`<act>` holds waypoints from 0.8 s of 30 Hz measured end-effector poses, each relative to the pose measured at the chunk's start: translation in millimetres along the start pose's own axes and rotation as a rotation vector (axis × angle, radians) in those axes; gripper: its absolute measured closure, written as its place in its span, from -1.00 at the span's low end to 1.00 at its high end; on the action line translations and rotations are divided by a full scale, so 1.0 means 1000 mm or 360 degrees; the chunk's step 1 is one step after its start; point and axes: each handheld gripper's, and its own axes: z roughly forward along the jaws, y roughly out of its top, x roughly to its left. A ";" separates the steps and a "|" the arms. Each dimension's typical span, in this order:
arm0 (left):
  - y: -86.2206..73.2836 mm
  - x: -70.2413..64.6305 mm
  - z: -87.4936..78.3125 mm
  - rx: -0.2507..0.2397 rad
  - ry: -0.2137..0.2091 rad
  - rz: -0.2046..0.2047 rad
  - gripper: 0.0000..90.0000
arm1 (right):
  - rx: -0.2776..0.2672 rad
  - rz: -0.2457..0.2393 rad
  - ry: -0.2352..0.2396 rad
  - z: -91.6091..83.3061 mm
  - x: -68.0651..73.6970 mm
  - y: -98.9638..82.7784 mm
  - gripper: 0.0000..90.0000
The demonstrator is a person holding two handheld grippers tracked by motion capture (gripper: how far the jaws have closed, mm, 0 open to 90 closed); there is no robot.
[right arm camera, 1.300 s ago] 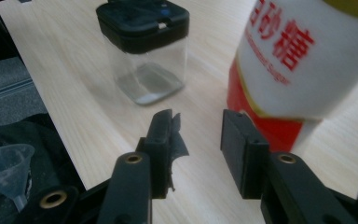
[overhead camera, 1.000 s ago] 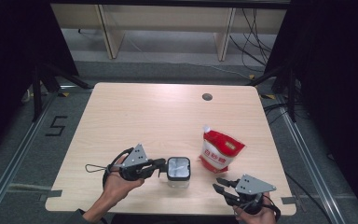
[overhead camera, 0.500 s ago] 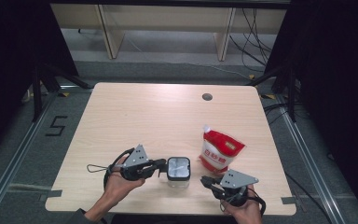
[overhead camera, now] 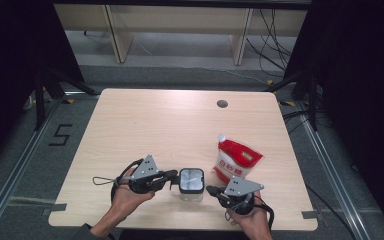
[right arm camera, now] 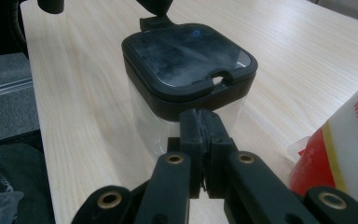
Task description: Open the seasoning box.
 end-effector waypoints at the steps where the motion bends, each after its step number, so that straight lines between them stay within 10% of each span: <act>1: 0.000 0.000 -0.001 0.0017 -0.0004 0.0017 0.96 | -0.0001 0.0007 -0.0008 0.000 0.000 0.000 0.99; 24: -0.004 -0.001 -0.001 -0.0020 -0.0014 -0.0041 0.98 | -0.0032 -0.0038 0.0005 0.003 0.002 0.009 1.00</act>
